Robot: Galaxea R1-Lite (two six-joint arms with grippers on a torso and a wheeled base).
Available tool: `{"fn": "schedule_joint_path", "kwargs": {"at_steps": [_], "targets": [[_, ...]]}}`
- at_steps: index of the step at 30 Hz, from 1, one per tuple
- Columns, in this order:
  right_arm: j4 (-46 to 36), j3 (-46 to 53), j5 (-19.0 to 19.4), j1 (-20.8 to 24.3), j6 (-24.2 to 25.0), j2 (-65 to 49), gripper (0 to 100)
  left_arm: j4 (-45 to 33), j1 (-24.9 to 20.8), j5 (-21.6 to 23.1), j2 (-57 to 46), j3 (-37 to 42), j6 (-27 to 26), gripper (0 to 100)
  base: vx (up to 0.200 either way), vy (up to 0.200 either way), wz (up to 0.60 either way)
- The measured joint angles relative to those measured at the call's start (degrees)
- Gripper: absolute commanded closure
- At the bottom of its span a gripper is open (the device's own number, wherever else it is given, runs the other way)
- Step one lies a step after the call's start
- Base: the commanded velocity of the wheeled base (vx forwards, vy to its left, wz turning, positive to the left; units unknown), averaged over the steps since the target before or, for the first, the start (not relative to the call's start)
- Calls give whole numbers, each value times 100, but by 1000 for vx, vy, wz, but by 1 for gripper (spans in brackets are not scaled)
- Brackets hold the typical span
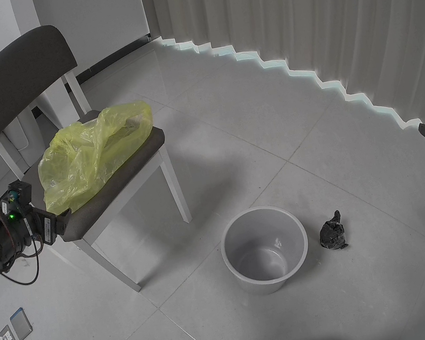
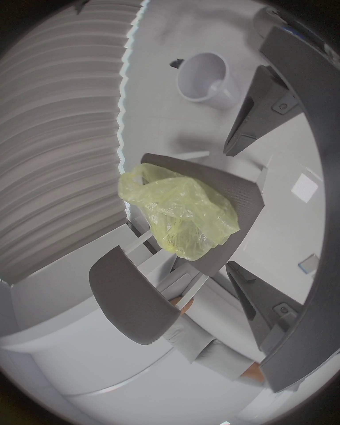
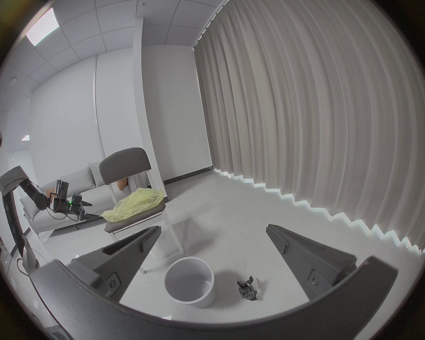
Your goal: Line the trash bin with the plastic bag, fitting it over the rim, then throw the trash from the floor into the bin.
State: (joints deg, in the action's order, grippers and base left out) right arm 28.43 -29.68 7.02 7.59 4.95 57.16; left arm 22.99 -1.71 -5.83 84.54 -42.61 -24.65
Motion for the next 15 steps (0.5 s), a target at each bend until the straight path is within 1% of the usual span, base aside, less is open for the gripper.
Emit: {"fn": "schedule_joint_path", "kwargs": {"at_steps": [3, 6, 15], "targets": [[23, -7, -5, 6, 29, 57, 0, 27, 94, -108, 379, -278, -417, 0, 0, 0, 0], [33, -11, -2, 11, 46, 88, 0, 29, 173, -137, 623, -400, -705, 0, 0, 0, 0], [37, -11, -2, 12, 60, 151, 0, 40, 344, -150, 1172, -795, -753, 0, 0, 0, 0]]}}
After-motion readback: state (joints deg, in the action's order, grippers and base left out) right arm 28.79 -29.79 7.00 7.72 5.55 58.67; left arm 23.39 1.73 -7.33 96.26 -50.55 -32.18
